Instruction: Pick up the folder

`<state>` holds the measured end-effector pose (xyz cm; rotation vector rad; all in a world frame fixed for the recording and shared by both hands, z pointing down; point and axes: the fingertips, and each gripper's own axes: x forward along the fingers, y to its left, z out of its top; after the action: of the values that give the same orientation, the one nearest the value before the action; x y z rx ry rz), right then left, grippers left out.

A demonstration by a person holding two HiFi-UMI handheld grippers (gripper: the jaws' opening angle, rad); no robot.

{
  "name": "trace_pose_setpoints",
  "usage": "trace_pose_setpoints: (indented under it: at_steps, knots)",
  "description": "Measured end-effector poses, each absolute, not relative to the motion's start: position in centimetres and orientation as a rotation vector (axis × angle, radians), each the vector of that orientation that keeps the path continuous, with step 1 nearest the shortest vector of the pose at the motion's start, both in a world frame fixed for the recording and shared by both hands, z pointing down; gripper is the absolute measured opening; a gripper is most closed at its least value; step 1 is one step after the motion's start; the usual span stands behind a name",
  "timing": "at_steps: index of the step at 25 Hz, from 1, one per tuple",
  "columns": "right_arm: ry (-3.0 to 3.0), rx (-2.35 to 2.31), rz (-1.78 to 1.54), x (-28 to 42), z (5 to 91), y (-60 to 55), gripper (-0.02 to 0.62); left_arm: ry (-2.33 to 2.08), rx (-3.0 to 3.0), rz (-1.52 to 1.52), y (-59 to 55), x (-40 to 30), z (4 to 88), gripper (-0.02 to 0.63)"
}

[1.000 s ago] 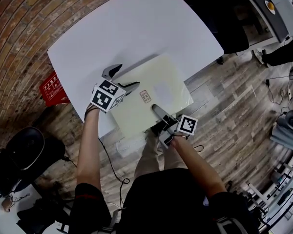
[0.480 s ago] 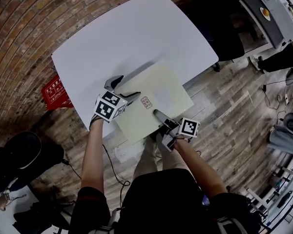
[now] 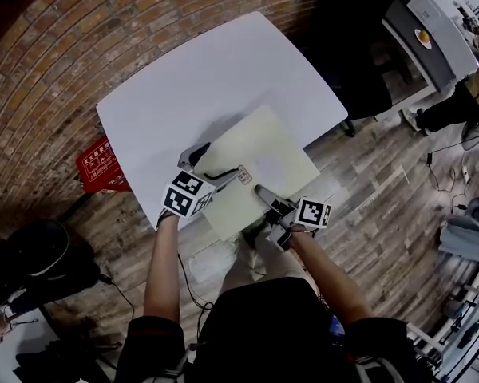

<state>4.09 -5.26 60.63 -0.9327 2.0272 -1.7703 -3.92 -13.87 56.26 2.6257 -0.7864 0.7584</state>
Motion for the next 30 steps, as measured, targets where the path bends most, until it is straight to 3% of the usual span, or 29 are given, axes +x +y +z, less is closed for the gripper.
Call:
trace_pose_setpoints:
  at_steps: [6,8,16,19,30]
  knots:
    - [2.075,-1.009,-1.753,4.9,59.1,-5.8,0.275,-0.841,2.648,0.688,-12.9,-3.8,53.7,0.392]
    - [2.104,-1.024,-1.731,5.1,58.4,-6.2,0.275,-0.863,2.656,0.672,-12.7,-4.1,52.9,0.321]
    - [2.276,-1.076,-1.541,5.2,53.9,-7.9,0.275,-0.949,2.664,0.561,-11.7,-5.1,49.4,0.185]
    - [2.393,-1.115,-1.451,5.1,52.7,-8.6,0.275,-1.013,2.668,0.557,-11.5,-6.0,48.6,0.084]
    - [2.689,-1.138,-1.187,1.6,47.3,-9.4,0.275,-1.084,2.567,0.41,-8.0,-7.9,46.5,0.018]
